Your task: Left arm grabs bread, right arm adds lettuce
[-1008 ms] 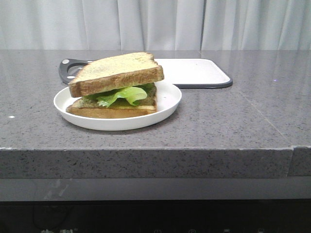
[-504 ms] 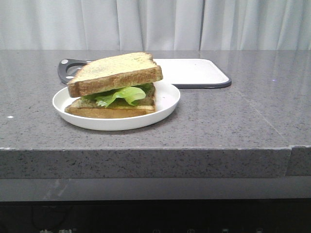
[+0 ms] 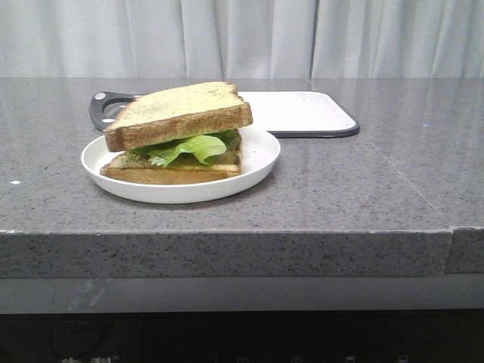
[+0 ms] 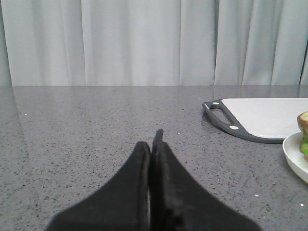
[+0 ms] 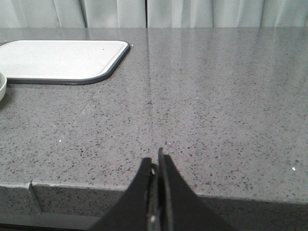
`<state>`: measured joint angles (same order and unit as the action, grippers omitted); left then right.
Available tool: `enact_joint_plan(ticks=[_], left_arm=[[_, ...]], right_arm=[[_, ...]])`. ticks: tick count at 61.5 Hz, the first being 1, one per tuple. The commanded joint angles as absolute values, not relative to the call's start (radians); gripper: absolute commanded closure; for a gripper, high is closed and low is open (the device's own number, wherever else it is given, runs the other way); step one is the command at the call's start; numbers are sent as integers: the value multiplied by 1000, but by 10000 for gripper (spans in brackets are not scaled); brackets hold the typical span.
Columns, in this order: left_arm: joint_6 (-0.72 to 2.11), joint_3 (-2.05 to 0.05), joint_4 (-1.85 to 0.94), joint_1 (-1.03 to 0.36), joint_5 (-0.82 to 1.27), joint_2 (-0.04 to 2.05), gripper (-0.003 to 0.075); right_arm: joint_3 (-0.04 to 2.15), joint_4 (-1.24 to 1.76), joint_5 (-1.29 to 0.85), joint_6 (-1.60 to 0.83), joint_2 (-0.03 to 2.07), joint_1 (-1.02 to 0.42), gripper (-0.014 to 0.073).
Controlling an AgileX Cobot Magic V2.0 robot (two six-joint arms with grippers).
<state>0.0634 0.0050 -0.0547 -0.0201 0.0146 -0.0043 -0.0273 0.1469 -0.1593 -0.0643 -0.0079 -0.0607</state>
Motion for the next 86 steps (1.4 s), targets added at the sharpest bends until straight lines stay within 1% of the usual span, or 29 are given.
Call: enact_joint_plan(ticks=[1, 15, 24, 37, 86], left_arm=[[52, 11, -54, -19, -67, -22, 741], [52, 11, -54, -19, -67, -22, 741], [52, 11, -54, -19, -67, -22, 741], [52, 11, -54, -19, -67, -22, 741], [52, 11, -54, -19, -67, -22, 741]], right_arm=[[-23, 151, -70, -65, -31, -57, 712], [-23, 151, -59, -65, -31, -57, 712], [-23, 148, 21, -61, -31, -58, 712], [-23, 47, 116, 47, -32, -59, 712], [-23, 40, 95, 59, -31, -59, 712]])
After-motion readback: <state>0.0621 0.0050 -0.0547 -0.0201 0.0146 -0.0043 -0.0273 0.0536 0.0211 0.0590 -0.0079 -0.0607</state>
